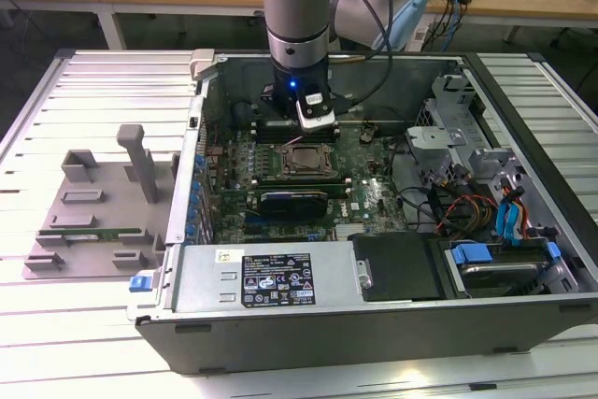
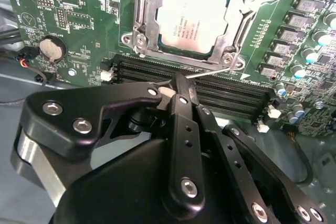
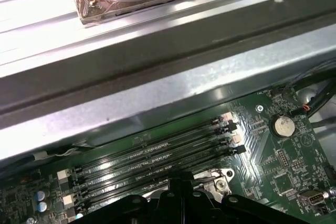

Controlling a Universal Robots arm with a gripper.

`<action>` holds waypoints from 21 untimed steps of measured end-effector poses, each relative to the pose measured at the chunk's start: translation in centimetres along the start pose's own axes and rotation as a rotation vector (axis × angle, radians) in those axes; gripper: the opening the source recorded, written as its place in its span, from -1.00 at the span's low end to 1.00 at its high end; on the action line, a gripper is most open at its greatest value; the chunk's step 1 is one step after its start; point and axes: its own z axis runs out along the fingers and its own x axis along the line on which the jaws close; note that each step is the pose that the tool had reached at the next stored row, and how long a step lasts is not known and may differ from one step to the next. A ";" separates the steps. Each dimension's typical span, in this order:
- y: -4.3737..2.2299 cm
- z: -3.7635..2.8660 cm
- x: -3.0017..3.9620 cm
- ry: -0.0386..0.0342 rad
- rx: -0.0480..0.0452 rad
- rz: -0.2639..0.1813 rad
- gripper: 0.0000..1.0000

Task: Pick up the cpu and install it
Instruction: 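Install the first cpu locking lever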

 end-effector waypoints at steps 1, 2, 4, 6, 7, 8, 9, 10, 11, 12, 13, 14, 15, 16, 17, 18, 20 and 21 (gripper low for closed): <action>0.04 0.01 0.02 0.0000 0.0000 0.000 -0.79; 0.12 0.06 0.04 0.0000 -0.0002 0.000 -0.79; 0.04 0.57 0.06 -0.0001 -0.0001 0.001 -0.79; 0.12 0.93 0.08 -0.0003 0.0001 0.002 -0.79; 0.17 1.02 -0.06 -0.0016 0.0003 0.008 -0.79; 0.20 1.08 -0.16 -0.0031 0.0006 0.014 -0.79; 0.22 1.14 -0.25 -0.0049 0.0010 0.022 -0.79; 0.23 1.20 -0.31 -0.0087 0.0018 0.039 -0.79; 0.22 1.24 -0.31 -0.0116 0.0024 0.052 -0.79; 0.20 1.31 -0.31 -0.0172 0.0035 0.076 -0.79; 0.18 1.43 -0.30 -0.0217 0.0047 0.096 -0.79; 0.19 1.57 -0.28 -0.0246 0.0053 0.109 -0.79; 0.23 1.62 -0.26 -0.0254 0.0059 0.113 -0.79; 0.29 1.67 -0.23 -0.0258 0.0058 0.114 -0.79; 0.35 1.72 -0.21 -0.0259 0.0057 0.114 -0.79; 0.38 1.77 -0.19 -0.0261 0.0063 0.114 -0.79; 0.50 2.02 -0.12 -0.0324 0.0219 0.112 -0.79; 0.53 2.11 -0.10 -0.0350 0.0282 0.111 -0.79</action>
